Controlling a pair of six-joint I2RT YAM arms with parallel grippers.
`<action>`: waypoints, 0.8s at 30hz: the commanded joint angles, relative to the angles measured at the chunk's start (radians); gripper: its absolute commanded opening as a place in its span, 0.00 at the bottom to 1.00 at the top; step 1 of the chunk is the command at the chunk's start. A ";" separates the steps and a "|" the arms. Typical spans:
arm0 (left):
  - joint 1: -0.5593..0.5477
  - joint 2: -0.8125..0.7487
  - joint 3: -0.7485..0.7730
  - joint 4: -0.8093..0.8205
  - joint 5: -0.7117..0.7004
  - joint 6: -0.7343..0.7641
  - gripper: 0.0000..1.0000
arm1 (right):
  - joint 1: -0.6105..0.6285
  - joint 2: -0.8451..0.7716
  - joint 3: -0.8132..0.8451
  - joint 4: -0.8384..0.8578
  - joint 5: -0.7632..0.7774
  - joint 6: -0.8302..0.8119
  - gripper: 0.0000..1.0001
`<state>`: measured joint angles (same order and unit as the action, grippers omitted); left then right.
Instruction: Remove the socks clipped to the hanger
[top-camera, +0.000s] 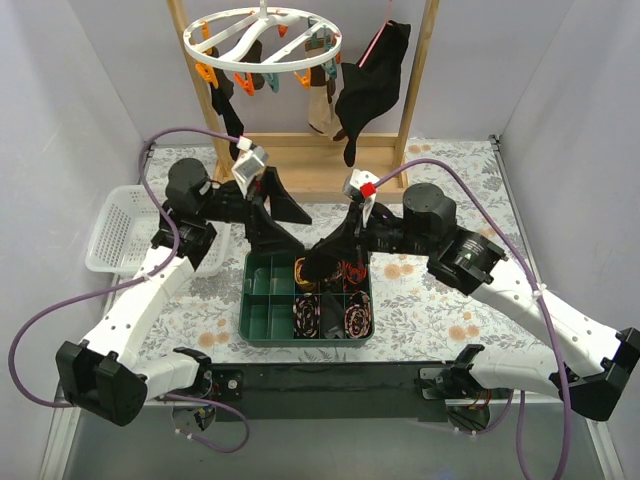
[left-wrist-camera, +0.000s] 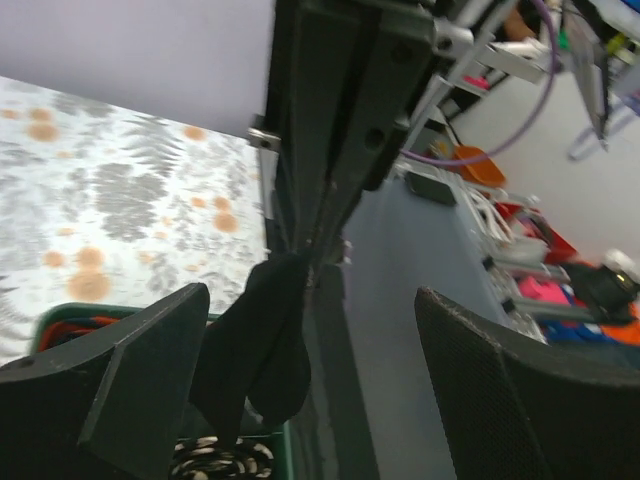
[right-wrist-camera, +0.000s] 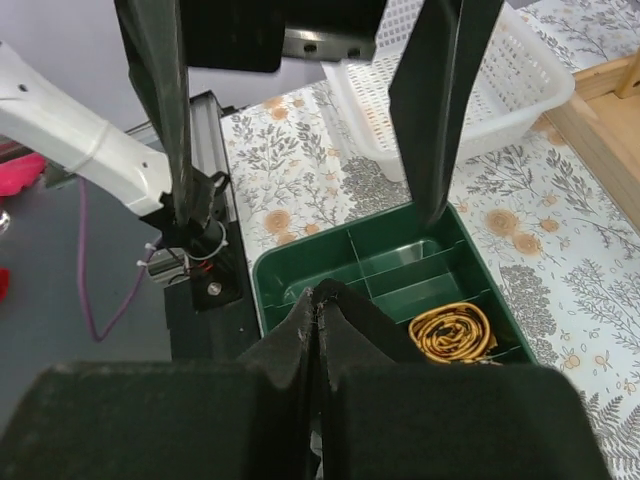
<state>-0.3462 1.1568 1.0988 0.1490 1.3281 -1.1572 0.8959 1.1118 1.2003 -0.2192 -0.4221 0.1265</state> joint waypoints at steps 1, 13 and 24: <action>-0.079 -0.008 -0.033 0.043 0.062 0.001 0.82 | -0.006 -0.033 0.045 -0.009 -0.055 0.024 0.01; -0.189 0.032 -0.036 -0.072 -0.030 0.071 0.70 | -0.005 -0.030 0.093 0.021 -0.103 0.050 0.01; -0.192 0.004 -0.017 -0.297 -0.262 0.148 0.00 | -0.006 -0.017 0.113 0.057 0.031 0.102 0.21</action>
<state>-0.5415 1.1923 1.0691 -0.0170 1.2240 -1.0515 0.8848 1.1023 1.2648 -0.2291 -0.4522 0.1970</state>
